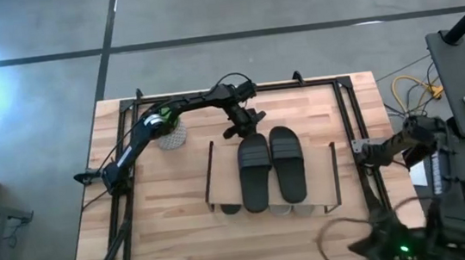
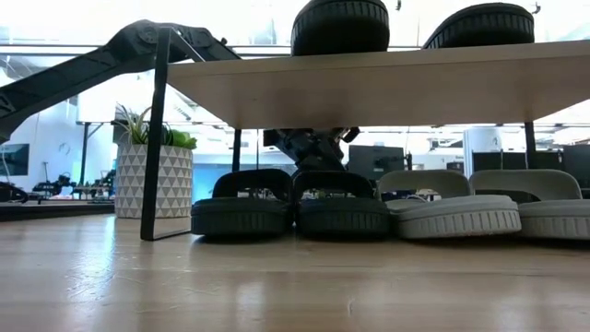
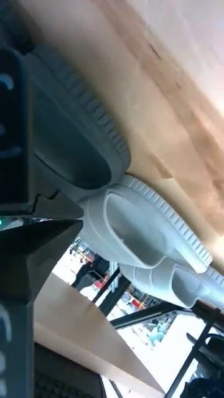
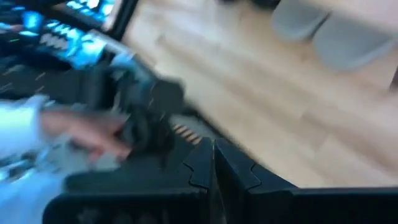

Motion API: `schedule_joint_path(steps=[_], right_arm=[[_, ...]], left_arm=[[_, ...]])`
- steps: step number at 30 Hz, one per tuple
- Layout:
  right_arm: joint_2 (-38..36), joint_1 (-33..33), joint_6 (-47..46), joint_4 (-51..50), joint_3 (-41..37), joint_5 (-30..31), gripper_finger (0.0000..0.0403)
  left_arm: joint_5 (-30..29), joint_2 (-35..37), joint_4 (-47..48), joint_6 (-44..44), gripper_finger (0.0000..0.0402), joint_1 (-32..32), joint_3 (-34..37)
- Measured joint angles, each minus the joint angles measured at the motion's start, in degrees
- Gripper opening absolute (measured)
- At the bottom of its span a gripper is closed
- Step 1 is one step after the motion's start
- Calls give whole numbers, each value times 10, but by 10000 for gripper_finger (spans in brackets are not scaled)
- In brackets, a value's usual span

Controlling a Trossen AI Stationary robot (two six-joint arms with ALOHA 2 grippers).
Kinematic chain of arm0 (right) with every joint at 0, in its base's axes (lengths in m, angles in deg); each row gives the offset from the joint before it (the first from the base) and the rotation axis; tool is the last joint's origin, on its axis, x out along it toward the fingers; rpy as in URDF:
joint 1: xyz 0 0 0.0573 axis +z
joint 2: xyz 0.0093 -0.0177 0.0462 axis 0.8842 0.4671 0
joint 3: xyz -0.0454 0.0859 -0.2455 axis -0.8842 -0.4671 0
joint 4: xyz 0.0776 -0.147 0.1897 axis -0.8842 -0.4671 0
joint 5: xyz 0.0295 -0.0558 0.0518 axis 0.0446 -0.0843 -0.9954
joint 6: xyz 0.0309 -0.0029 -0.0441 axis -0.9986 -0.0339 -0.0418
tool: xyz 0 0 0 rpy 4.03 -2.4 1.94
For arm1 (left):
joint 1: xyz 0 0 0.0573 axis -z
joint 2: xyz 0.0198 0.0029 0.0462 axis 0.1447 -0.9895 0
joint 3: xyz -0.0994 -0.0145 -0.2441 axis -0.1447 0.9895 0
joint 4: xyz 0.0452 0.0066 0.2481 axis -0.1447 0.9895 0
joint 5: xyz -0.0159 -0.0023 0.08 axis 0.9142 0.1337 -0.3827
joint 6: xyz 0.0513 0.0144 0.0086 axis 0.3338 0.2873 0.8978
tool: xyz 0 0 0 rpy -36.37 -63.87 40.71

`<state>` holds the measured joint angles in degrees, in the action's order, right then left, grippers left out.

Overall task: Pick and place slides into the shelf
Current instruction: Adjust the slides under the shelf

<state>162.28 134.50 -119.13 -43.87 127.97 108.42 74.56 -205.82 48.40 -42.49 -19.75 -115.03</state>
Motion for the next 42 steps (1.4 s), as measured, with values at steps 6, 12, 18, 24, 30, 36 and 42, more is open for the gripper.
schedule_joint_path(steps=[6,12,18,24,30,36,42], right_arm=[[0,76,21,86,-11,63,11],[0,86,135,171,-21,30,11],[-1,80,127,170,-21,4,11],[-1,80,132,170,-24,34,11],[-1,79,128,170,-24,36,11],[-1,79,126,178,-25,26,11],[-1,81,127,191,-25,-7,11]], left_arm=[[-46,0,3,0,0,0,1],[-42,-1,5,-1,0,0,8],[16,-1,4,-26,0,10,34],[31,-2,-80,-68,0,13,40],[35,-2,-216,-175,0,17,39],[-10,0,-119,-146,0,31,41],[-228,30,0,-58,0,35,34]])
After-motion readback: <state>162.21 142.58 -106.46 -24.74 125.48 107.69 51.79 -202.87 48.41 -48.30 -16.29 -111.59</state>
